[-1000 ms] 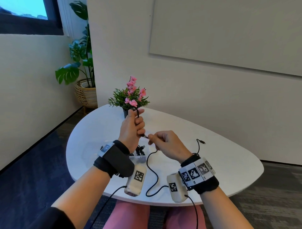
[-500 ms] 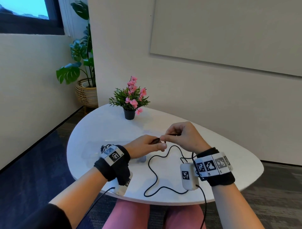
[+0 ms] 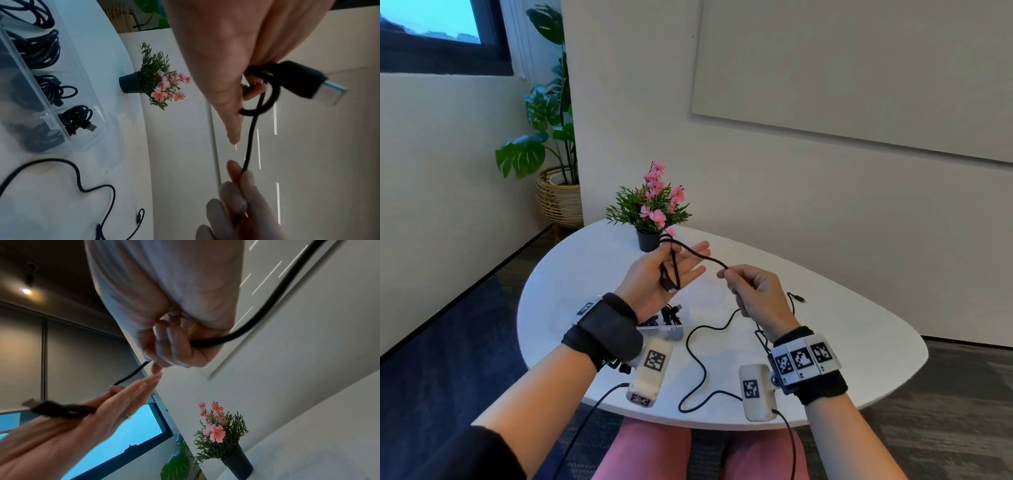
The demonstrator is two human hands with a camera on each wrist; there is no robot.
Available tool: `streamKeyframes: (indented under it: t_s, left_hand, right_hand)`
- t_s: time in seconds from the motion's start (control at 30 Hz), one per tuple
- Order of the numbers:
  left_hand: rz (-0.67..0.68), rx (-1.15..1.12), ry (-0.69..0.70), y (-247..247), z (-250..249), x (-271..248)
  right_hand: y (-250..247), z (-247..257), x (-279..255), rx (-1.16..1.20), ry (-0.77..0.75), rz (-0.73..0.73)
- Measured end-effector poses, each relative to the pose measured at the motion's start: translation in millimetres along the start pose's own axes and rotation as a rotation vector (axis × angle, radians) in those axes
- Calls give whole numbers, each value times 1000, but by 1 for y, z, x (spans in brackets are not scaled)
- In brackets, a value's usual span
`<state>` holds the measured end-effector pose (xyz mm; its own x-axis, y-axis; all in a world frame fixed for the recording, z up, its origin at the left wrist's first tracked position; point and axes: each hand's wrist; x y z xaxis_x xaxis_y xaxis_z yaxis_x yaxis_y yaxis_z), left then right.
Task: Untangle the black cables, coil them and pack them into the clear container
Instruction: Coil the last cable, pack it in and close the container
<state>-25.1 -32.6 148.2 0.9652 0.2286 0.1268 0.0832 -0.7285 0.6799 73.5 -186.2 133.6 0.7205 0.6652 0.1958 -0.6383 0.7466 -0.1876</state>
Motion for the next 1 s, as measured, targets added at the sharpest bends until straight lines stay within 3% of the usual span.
streamKeyframes:
  t_s: [0.2,0.3,0.37,0.57,0.67,0.77,0.9,0.97,1.0]
  left_hand:
    - [23,22,-41,0,0,-1]
    - [25,30,-23,0,5,3]
    - [-39,64,19,-1,7,7]
    - [-304,-74,132,-7,6,16]
    - [-383,236,88,-12,9,18]
    - [-335,688,64,-20,18,19]
    - [-199,1288,3,-27,30,16]
    - [-111,1361,-68,-25,35,12]
    - [-79,1284,-98,-22,36,10]
  right_hand:
    - [8,-3,5,-34,-5,-144]
    - [11,-6,8,-161,21,-175]
    - [13,-8,5,-242,25,-106]
    - [15,-6,-16,-392,50,368]
    - [9,3,-20,-503,43,480]
    - [0,14,-19,-688,-31,525]
    - [-7,27,-14,-812,-170,403]
    - [-7,29,-10,-722,-216,332]
    - [-6,27,-6,-648,-229,292]
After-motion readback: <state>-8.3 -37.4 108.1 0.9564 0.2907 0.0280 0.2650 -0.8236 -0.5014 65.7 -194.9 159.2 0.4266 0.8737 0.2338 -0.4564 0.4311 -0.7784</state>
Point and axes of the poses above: each hand's wrist, its own x-axis towards the middle knuckle, its own y-axis out of the palm, z = x × y, and after that the axes turned 5 degrees about z, right-handed
